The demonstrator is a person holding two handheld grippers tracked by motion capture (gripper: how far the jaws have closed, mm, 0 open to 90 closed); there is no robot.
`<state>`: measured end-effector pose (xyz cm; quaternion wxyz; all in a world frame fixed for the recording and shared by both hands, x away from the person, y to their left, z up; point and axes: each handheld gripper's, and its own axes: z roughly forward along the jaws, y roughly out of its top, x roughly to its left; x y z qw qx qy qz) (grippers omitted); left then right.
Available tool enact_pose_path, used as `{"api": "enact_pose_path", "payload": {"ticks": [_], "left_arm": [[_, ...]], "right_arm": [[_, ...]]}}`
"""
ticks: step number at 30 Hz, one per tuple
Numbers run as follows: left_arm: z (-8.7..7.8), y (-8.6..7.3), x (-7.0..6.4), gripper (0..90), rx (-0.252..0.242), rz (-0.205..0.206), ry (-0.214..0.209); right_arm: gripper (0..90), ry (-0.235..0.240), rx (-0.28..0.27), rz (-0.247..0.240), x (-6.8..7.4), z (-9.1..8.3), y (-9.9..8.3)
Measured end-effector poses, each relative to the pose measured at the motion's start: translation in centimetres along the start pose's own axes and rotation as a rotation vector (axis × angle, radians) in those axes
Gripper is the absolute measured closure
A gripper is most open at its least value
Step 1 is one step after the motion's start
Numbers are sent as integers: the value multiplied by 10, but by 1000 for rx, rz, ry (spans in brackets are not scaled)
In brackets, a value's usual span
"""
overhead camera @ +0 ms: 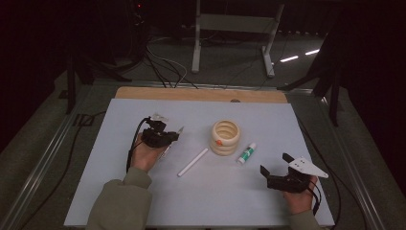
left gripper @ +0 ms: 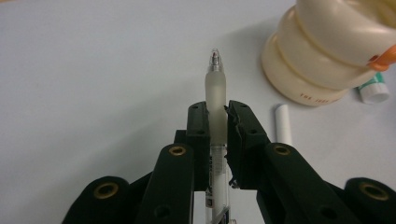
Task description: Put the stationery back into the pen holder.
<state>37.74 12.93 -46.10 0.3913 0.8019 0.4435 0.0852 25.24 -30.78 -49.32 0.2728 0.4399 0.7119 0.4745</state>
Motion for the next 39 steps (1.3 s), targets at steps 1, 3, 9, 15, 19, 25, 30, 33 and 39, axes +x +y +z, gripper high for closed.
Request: {"api": "enact_pose_path", "payload": {"ticks": [1, 3, 9, 15, 19, 25, 30, 33, 39], "left_arm": [[0, 1, -1, 805, -4, 4, 0], [0, 3, -3, 805, -10, 7, -9], [0, 9, -8, 805, -37, 8, -35], [0, 15, -12, 805, -58, 13, -59], [-1, 20, -15, 805, -67, 17, -74], [-1, 25, -18, 805, -88, 17, -99], [-1, 30, -20, 805, -106, 14, -112], [-1, 33, -21, 805, -111, 11, -119], [-1, 37, -22, 805, -124, 6, -138]], "right_arm": [[0, 0, 0, 0, 0, 0, 0], [0, 0, 0, 0, 0, 0, 0], [0, 2, 0, 0, 0, 0, 0], [0, 2, -1, -1, 0, 0, 0], [0, 3, -1, -1, 0, 0, 0], [0, 3, -1, 0, 0, 0, 0], [0, 3, -2, 0, 0, 0, 0], [0, 4, -1, 0, 0, 0, 0], [0, 4, -1, 1, 0, 0, 0]]}}
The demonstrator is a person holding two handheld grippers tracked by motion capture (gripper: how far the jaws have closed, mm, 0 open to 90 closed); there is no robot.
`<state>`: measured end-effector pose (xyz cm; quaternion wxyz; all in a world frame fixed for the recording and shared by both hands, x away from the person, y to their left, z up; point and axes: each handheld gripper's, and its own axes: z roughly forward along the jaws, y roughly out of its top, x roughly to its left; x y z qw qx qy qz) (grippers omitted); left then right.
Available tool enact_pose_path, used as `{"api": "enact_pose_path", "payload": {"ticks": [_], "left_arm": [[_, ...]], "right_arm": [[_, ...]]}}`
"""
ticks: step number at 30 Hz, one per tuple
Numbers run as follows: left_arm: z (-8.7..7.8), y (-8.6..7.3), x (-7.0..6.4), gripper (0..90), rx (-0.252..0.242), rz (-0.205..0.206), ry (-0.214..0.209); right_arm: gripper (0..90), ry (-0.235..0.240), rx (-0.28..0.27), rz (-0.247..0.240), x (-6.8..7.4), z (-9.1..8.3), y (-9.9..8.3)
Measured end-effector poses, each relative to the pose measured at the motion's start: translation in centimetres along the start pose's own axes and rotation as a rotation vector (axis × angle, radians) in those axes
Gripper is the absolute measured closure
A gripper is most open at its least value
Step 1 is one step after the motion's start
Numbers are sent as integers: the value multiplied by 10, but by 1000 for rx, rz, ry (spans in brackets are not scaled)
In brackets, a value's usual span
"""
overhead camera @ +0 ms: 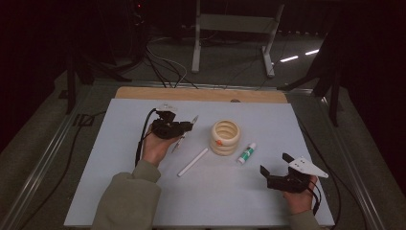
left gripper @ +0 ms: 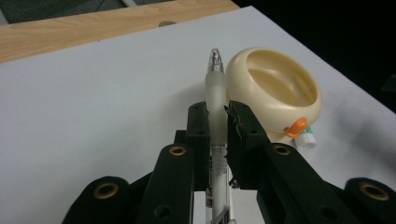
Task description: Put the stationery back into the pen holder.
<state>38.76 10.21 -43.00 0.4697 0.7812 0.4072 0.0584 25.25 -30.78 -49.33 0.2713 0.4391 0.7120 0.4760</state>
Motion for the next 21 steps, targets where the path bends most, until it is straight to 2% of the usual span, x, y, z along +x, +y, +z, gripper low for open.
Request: {"api": "enact_pose_path", "payload": {"ticks": [21], "left_arm": [[4, 15, -6, 805, -31, 1, -51]], "right_arm": [[0, 2, 1, 0, 0, 0, 0]]}}
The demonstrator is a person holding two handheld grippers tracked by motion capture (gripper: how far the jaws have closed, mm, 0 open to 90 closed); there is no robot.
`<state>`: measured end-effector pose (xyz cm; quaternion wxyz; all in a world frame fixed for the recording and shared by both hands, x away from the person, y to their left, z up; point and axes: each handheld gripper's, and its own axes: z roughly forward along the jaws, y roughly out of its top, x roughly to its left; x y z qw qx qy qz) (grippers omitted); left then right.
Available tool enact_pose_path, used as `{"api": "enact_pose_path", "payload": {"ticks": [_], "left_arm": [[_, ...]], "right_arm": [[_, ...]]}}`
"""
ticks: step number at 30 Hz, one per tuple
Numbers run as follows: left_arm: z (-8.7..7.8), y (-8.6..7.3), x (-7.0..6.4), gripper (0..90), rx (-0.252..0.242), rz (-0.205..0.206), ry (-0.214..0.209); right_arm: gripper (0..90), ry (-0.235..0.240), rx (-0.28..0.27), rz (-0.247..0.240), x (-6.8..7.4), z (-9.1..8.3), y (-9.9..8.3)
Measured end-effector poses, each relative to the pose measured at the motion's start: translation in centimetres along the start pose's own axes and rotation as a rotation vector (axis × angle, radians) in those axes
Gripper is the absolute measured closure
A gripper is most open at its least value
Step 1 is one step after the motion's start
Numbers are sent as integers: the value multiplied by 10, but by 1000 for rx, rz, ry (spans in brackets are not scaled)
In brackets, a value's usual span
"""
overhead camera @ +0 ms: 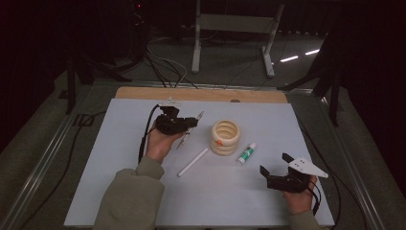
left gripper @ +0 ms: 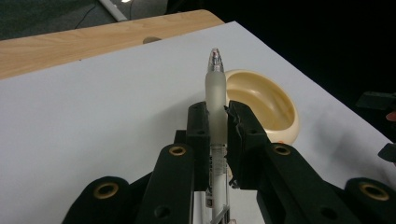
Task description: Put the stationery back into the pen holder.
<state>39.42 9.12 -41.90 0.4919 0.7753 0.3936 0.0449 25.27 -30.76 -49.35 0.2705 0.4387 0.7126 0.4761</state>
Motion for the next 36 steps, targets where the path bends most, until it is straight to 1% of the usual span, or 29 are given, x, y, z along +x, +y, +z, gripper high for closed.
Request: {"api": "enact_pose_path", "payload": {"ticks": [5, 8, 13, 21, 29, 36], "left_arm": [[2, 2, -1, 805, -5, -2, -14], [4, 3, -1, 805, -11, -10, -21], [7, 6, -2, 805, -17, -16, -27], [12, 13, -5, 805, -27, -18, -42], [19, 19, -5, 805, -30, -26, -46], [27, 24, -8, 805, -34, -25, -50]], "right_arm": [[0, 0, 1, 0, 0, 0, 0], [0, 0, 0, -1, 0, 0, 0], [0, 0, 0, -1, 0, 0, 0], [0, 0, 0, -1, 0, 0, 0], [0, 2, 1, -2, 0, 0, 0], [0, 2, 0, -3, 0, 0, 0]]}}
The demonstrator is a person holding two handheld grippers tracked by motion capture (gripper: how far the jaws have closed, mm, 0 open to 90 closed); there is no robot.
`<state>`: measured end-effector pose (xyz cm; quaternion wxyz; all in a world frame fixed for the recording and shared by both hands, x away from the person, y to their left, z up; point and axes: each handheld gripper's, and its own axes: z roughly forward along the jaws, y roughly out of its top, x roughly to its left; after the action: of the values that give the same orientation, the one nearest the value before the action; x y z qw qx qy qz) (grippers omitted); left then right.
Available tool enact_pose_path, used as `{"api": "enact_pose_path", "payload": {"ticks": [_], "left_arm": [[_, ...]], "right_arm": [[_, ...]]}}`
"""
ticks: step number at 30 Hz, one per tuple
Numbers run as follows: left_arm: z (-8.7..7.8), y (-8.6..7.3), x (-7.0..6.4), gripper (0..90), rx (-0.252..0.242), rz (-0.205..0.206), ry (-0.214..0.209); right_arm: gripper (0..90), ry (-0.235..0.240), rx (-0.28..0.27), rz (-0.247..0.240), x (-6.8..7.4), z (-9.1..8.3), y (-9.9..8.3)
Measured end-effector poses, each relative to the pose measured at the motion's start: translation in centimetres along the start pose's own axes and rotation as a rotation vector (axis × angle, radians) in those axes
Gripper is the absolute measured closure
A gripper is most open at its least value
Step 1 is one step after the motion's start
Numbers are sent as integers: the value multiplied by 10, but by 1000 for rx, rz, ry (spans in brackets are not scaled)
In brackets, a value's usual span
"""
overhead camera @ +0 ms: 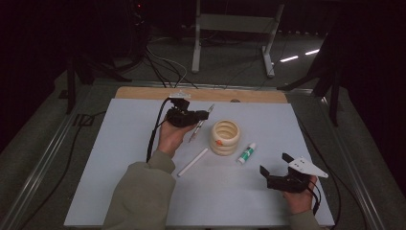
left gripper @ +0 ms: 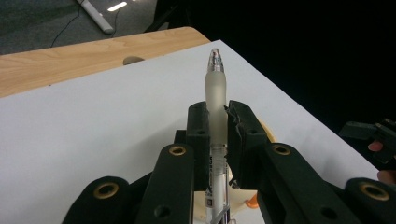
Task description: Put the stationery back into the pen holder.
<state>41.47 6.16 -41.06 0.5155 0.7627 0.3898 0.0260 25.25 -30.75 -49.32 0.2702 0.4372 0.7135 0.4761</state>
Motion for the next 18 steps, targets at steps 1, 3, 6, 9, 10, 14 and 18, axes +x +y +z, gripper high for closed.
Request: {"api": "enact_pose_path", "payload": {"ticks": [1, 3, 6, 9, 10, 14, 18], "left_arm": [[1, 1, 0, 805, -1, 0, -2], [3, 1, -1, 805, -2, 0, -3], [5, 2, -2, 805, -2, -1, -4], [8, 4, -2, 805, -1, 1, 0], [8, 4, -2, 805, -2, 2, 1], [12, 6, -4, 805, -7, 4, 2], [16, 8, -5, 805, -8, 1, 1]], "right_arm": [[0, 0, 0, 0, 0, 0, 0], [0, 1, 0, 1, 0, 0, 0], [0, 0, 0, 0, 0, 0, 0], [0, 0, 0, 0, 0, 0, 0], [0, 1, 0, -1, 0, 0, 0], [0, 1, 0, -1, 0, 0, 0], [0, 2, -1, -3, 0, 0, 0]]}}
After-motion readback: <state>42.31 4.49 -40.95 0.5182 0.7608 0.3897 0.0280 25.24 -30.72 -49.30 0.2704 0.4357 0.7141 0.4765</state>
